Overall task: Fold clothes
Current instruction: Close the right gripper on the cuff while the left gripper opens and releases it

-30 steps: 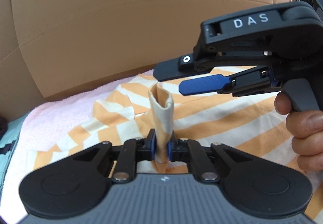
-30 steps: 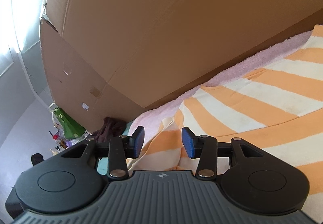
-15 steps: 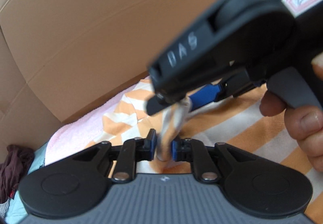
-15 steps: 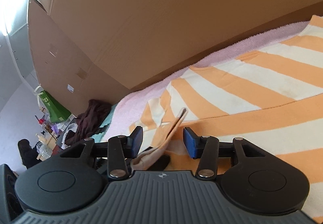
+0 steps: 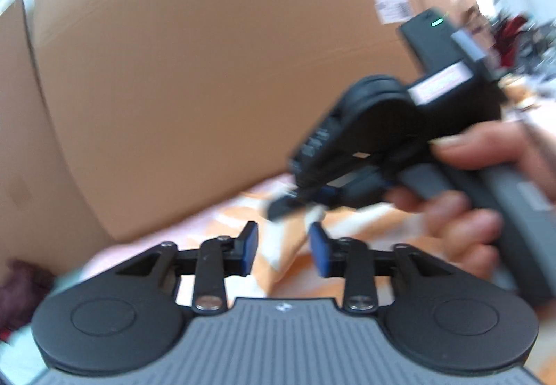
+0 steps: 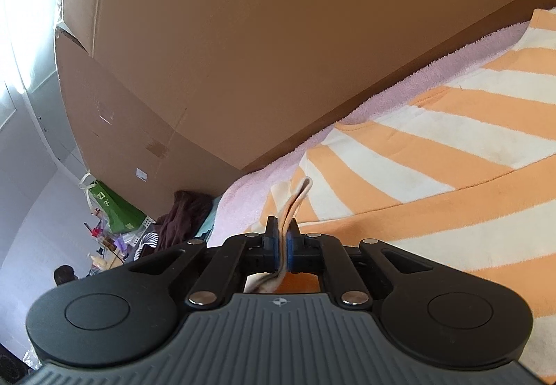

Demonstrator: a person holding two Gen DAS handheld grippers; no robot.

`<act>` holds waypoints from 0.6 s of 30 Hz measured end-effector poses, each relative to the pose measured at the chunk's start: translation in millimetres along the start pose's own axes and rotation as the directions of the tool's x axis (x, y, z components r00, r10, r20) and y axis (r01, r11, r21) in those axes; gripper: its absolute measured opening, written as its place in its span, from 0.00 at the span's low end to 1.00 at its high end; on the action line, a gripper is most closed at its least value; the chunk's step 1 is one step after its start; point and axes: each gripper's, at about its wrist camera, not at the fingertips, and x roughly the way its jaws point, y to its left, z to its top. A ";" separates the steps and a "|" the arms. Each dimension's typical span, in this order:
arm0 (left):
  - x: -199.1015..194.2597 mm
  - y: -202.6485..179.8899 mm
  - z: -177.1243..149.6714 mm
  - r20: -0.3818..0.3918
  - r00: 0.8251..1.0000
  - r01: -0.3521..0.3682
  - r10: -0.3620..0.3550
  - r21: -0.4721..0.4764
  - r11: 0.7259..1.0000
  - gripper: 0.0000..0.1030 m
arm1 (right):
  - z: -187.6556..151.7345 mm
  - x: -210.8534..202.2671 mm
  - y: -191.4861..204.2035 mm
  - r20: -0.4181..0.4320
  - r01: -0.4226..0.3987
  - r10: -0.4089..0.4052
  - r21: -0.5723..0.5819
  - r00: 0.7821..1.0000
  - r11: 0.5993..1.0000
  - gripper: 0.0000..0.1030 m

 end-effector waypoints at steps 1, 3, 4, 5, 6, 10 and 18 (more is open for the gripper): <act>-2.5 -0.1 -0.1 -0.008 1.000 0.026 -0.026 -0.011 1.000 0.17 | 0.3 -0.8 0.9 0.005 -0.010 0.010 -0.001 1.000 1.000 0.05; -4.2 -2.8 0.0 -0.021 0.999 0.048 -0.048 -0.013 0.999 0.17 | 0.7 -2.9 3.0 0.018 -0.034 0.034 -0.006 0.999 0.999 0.05; -3.9 -5.8 0.1 -0.026 0.999 0.048 -0.048 -0.008 0.999 0.17 | 0.8 -4.4 5.0 0.031 -0.046 0.046 -0.010 0.998 0.999 0.05; -3.6 -8.8 0.2 -0.031 0.998 0.048 -0.048 -0.004 0.999 0.17 | 1.0 -5.8 6.8 0.043 -0.057 0.057 -0.015 0.997 0.998 0.05; -8.7 -8.1 -5.5 -0.035 0.998 0.052 -0.052 -0.004 0.999 0.18 | 1.5 -7.2 7.7 0.054 -0.063 0.064 -0.017 0.996 0.998 0.05; -10.7 -7.2 -8.3 -0.057 0.996 0.063 -0.065 -0.021 0.998 0.27 | 4.0 -10.9 9.1 0.089 -0.106 0.107 -0.010 0.990 0.994 0.05; 7.9 -12.7 1.0 -0.123 0.988 0.085 -0.091 -0.052 0.995 0.45 | 6.9 -18.9 14.3 0.148 -0.176 0.178 -0.028 0.973 0.984 0.05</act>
